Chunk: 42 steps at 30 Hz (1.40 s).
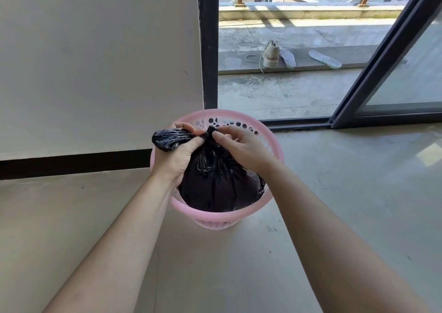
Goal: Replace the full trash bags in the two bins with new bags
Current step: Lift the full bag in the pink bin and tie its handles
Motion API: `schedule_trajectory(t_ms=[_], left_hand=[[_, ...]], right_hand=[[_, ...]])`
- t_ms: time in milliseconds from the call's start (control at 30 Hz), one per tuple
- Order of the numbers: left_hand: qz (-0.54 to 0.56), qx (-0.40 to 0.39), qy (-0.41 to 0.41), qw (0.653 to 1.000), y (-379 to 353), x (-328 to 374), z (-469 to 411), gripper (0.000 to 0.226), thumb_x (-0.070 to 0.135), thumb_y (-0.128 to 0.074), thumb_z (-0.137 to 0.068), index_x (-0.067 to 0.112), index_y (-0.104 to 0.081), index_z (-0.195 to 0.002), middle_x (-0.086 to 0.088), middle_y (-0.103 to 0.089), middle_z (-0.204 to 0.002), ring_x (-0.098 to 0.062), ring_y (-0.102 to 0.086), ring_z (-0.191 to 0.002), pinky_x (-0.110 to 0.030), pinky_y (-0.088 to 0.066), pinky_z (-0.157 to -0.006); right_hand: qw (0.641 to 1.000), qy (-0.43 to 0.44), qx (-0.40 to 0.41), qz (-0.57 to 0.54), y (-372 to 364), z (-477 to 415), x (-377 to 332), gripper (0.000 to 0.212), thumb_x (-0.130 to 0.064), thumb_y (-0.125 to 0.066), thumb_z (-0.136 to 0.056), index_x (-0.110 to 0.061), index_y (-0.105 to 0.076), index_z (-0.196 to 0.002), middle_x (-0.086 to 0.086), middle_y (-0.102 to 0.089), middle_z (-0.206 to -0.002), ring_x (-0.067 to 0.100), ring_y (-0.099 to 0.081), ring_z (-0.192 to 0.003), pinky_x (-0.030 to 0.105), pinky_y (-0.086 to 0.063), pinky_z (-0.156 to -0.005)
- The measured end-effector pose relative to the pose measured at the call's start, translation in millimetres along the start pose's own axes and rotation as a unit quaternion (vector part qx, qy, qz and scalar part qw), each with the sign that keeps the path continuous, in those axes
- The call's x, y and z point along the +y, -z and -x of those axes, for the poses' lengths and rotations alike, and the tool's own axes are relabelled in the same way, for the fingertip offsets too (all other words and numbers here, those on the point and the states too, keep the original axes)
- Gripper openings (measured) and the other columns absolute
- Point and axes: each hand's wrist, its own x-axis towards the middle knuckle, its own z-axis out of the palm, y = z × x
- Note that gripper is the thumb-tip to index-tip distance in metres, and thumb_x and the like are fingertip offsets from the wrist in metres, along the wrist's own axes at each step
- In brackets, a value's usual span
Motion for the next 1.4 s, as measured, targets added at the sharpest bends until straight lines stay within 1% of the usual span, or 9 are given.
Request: schedule_trajectory(t_ms=[267,367,567,733,867,1000,1100,1200,1400], left_hand=[[0.137,0.063,0.055,0.987,-14.7,17.0,0.2,0.009,0.013,-0.045,-0.103,0.011,-0.053,-0.102,-0.009,-0.069,-0.078,-0.028,-0.069,-0.084,-0.045,-0.055,-0.089],[0.156,0.135,0.058,0.977,-12.4,17.5,-1.4,0.015,0.01,-0.039,-0.103,0.01,-0.049,-0.092,0.002,-0.032,-0.048,-0.015,-0.04,-0.045,-0.036,-0.053,-0.067],[0.074,0.162,0.032,0.984,-6.4,31.9,-6.0,0.017,0.009,-0.045,-0.097,0.017,-0.04,-0.084,0.006,-0.024,-0.047,-0.012,-0.02,-0.043,-0.026,-0.028,-0.047],[-0.136,0.145,0.015,0.98,10.0,41.2,-13.1,0.081,0.038,-0.068,-0.082,0.022,-0.013,-0.14,-0.008,-0.043,-0.134,-0.017,-0.051,-0.12,-0.042,-0.048,-0.101],[-0.444,0.071,-0.211,0.868,16.5,52.7,-12.7,0.095,0.032,-0.069,-0.084,0.022,-0.005,-0.153,0.001,-0.015,-0.153,-0.016,-0.018,-0.141,-0.027,-0.017,-0.113],[-0.594,-0.142,-0.005,0.792,18.6,28.6,-13.3,0.065,0.044,-0.049,-0.097,0.032,-0.021,-0.153,-0.001,-0.017,-0.16,-0.017,-0.001,-0.15,-0.036,-0.011,-0.12],[-0.663,-0.173,0.032,0.728,12.4,10.3,-10.7,0.05,0.04,-0.037,-0.102,0.019,-0.031,-0.147,-0.006,-0.033,-0.153,-0.029,-0.012,-0.148,-0.048,-0.023,-0.117],[-0.635,-0.15,0.017,0.758,8.0,2.8,-13.1,0.01,0.022,-0.039,-0.099,0.014,-0.045,-0.1,-0.011,-0.056,-0.11,-0.033,-0.054,-0.101,-0.045,-0.045,-0.085],[-0.573,-0.079,-0.001,0.816,18.8,-3.6,-9.3,0.028,0.017,-0.042,-0.099,0.017,-0.053,-0.124,-0.005,-0.056,-0.117,-0.025,-0.054,-0.109,-0.04,-0.042,-0.092]], right_hand=[[0.959,0.024,0.045,0.28,3.6,-0.3,7.8,0.012,-0.035,-0.051,-0.101,-0.025,-0.055,-0.105,-0.004,-0.057,-0.106,0.017,-0.055,-0.094,0.039,-0.046,-0.085],[0.933,0.003,0.07,0.353,11.4,2.2,6.9,0.018,-0.038,-0.047,-0.101,-0.027,-0.057,-0.113,-0.004,-0.06,-0.114,0.021,-0.056,-0.107,0.037,-0.044,-0.087],[0.929,-0.01,0.112,0.354,13.7,5.9,2.5,0.014,-0.032,-0.044,-0.102,-0.025,-0.053,-0.11,-0.003,-0.065,-0.107,0.022,-0.056,-0.097,0.033,-0.034,-0.076],[0.964,-0.046,0.134,0.224,10.4,8.7,-0.2,0.013,-0.028,-0.039,-0.103,-0.018,-0.043,-0.111,-0.006,-0.055,-0.087,0.021,-0.05,-0.086,0.03,-0.029,-0.072],[0.97,-0.041,0.165,0.176,10.8,3.8,-4.3,0.017,-0.035,-0.039,-0.103,-0.021,-0.039,-0.113,-0.006,-0.058,-0.097,0.016,-0.054,-0.088,0.029,-0.032,-0.076],[0.98,-0.028,0.143,0.134,2.6,1.5,-5.8,0.01,-0.032,-0.038,-0.105,-0.023,-0.037,-0.108,-0.014,-0.052,-0.081,-0.014,-0.051,-0.066,0.007,-0.034,-0.06],[0.991,-0.037,0.112,0.06,-6.2,-4.1,-1.0,0.007,-0.035,-0.036,-0.105,-0.029,-0.038,-0.11,-0.013,-0.053,-0.079,0.0,-0.051,-0.071,0.022,-0.035,-0.073],[0.995,-0.04,0.082,0.05,-10.6,-9.0,2.2,0.018,-0.032,-0.036,-0.106,-0.03,-0.047,-0.12,-0.016,-0.059,-0.095,-0.013,-0.053,-0.087,0.008,-0.036,-0.078],[0.993,-0.063,0.017,0.1,-20.0,-1.6,14.0,0.023,-0.022,-0.048,-0.099,-0.025,-0.051,-0.121,-0.006,-0.063,-0.108,0.013,-0.058,-0.104,0.024,-0.033,-0.082]])
